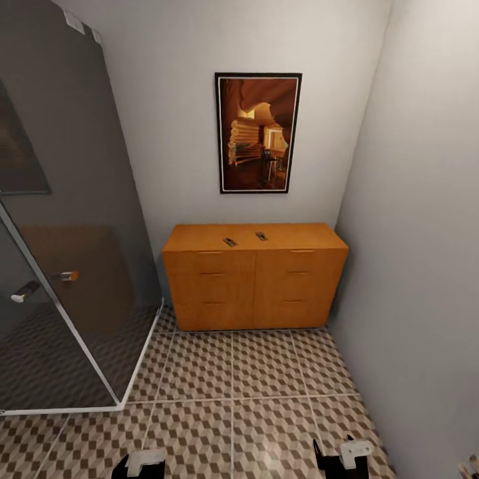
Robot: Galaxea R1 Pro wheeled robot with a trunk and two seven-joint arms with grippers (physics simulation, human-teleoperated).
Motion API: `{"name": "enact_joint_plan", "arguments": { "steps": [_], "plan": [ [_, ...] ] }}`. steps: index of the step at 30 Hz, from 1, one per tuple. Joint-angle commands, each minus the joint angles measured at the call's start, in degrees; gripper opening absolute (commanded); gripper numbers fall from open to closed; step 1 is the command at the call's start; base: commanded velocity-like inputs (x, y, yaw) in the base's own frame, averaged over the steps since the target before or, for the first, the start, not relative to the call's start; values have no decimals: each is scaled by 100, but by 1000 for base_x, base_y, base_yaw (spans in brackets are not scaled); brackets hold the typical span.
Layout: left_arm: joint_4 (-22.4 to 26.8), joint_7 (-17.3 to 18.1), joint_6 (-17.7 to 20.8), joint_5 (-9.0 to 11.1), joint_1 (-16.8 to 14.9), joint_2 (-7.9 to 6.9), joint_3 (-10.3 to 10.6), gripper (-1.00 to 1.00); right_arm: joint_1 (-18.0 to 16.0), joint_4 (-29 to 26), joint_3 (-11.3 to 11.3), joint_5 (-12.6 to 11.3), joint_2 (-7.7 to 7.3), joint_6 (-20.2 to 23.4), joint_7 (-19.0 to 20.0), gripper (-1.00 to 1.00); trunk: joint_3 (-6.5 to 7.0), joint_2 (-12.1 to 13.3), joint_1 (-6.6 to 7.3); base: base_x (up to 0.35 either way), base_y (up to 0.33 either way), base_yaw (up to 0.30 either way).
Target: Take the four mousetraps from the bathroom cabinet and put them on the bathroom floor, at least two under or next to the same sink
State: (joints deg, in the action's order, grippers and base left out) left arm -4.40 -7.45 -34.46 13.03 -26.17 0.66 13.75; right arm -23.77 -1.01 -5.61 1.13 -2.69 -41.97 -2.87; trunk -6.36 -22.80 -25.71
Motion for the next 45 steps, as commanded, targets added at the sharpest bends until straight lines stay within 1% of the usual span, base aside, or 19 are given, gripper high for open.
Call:
{"name": "enact_joint_plan", "arguments": {
  "steps": [1,10,16,38,42,45],
  "plan": [
    [-25,-20,-34,32,-11,5,51,100,-5,4,-37,10,0,-13,-30,100,-12,-12,-7,333,-86,29],
    [-25,-20,-34,33,-11,5,49,100,-5,4,-37,10,12,-13,-29,100,-12,-12,-7,330,-48,7],
    [-25,-20,-34,32,-11,5,50,100,-5,4,-37,10,8,-13,-29,100,-12,-12,-7,198,-2,0],
    [-25,-20,-34,32,-11,5,50,100,-5,4,-37,10,6,-13,-29,100,-12,-12,-7,14,0,0],
    [-23,-20,-35,30,-11,5,49,100,-5,-18,-33,27,26,-30,-13,100,-12,-12,-7,0,0,0],
    [-26,-15,-34,31,-11,9,55,100,-7,-198,-15,35,42,102,-154,100,-12,-12,-7,0,0,0]
  ]
}}
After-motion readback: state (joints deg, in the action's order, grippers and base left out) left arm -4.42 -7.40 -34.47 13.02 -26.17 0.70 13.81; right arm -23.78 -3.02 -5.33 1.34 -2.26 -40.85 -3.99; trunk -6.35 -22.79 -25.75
